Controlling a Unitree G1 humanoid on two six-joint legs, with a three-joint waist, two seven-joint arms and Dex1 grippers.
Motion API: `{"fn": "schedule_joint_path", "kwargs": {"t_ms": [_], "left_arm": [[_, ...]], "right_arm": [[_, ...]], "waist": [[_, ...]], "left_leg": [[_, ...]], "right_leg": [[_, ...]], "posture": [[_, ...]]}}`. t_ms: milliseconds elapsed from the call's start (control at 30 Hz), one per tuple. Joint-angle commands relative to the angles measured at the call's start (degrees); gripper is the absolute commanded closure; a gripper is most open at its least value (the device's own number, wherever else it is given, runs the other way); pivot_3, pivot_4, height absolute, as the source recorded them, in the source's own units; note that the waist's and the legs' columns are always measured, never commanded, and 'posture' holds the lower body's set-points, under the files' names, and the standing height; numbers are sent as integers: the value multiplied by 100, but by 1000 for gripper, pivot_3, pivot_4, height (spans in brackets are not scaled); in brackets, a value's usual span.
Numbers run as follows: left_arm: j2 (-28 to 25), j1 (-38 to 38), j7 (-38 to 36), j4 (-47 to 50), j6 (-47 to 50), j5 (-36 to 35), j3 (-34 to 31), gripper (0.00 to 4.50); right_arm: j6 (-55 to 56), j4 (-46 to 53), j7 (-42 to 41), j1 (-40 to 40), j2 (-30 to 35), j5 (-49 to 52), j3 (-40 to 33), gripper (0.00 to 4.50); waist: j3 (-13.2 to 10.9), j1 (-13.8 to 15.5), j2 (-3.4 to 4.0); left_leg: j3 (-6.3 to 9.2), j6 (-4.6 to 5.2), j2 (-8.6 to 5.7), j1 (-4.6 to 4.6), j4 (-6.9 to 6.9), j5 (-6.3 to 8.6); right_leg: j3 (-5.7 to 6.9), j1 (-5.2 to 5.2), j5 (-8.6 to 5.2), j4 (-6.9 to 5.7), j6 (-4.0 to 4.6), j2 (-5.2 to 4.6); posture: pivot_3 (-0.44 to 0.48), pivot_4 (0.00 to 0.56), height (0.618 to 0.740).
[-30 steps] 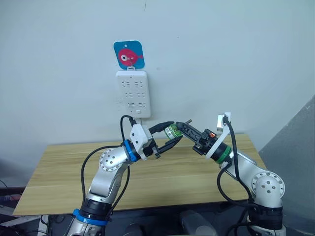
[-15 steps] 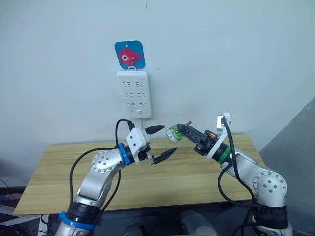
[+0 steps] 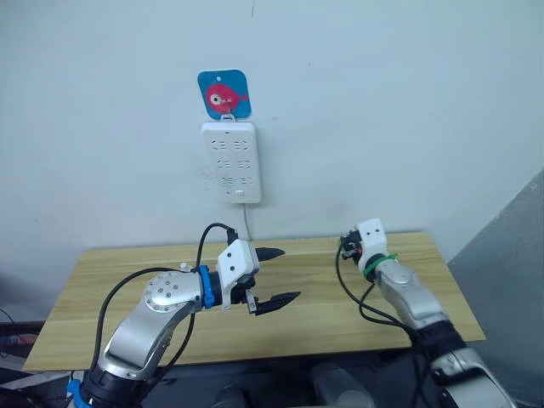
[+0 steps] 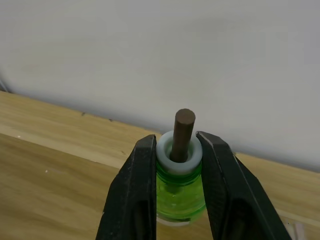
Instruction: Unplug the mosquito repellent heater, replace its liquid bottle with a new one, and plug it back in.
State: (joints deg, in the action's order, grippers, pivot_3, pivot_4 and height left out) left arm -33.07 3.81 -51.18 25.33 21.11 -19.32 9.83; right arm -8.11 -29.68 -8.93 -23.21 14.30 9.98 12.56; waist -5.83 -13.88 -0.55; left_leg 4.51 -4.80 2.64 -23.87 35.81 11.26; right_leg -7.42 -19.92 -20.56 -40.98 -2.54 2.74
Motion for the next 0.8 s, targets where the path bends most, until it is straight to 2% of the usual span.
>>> {"fn": "schedule_joint_path", "kwargs": {"t_ms": [33,133,167,333,500,567,667,733,800], "left_arm": [[-81,-138,118,362,122,-86,-89,0],[-88,-238,229,454,210,-92,-155,0],[-85,-276,275,484,226,-96,-195,0],[-115,-431,408,516,181,-67,-333,0],[-104,-690,503,409,147,-128,-619,0],[-70,-872,601,400,168,-162,-771,0],[134,-1440,985,276,47,-155,-1239,0],[272,-1656,1156,203,-15,-165,-1448,0],[464,-1896,1498,-242,-174,-23,-1785,0]], "right_arm": [[687,-1115,43,-423,-211,-368,-171,3665],[1056,-1811,28,-635,-388,-461,-335,3665],[1152,-1939,37,-662,-441,-478,-404,3665],[1426,-2190,-7,-684,-556,-517,-672,1894],[1184,-1171,-58,-274,-516,-354,-962,26],[924,-274,-221,102,-466,-288,-979,26],[267,1797,-898,967,-88,-205,-692,26],[-87,2574,-1180,1284,123,-197,-568,26],[-496,3613,-1883,1662,705,-138,-263,26]], "waist": [[-7,43,-1],[-16,172,2],[-19,200,3],[-25,336,6],[-36,423,17],[-38,441,22],[-57,450,37],[-81,453,43],[-115,454,43]], "left_leg": [[1,0,-1,3,0,0],[3,0,-1,2,-1,0],[4,0,-1,2,-1,0],[6,0,-1,4,0,0],[5,0,-3,4,-1,0],[6,0,-2,2,-2,0],[5,-1,0,-2,-12,1],[3,-3,0,-2,-12,3],[6,-3,5,0,-11,3]], "right_leg": [[0,4,0,0,0,0],[2,3,0,1,1,0],[2,3,0,0,1,0],[4,6,1,0,1,-1],[3,5,0,0,2,-3],[3,2,-1,0,3,-3],[1,-6,-4,2,8,-5],[0,-7,-7,2,12,-6],[3,-7,-10,1,18,-5]], "posture": [[-96,75,733],[-96,75,733],[-71,79,733],[-63,81,733],[-83,86,733],[-95,90,733],[-109,102,733],[-111,104,733],[-118,109,733]]}}
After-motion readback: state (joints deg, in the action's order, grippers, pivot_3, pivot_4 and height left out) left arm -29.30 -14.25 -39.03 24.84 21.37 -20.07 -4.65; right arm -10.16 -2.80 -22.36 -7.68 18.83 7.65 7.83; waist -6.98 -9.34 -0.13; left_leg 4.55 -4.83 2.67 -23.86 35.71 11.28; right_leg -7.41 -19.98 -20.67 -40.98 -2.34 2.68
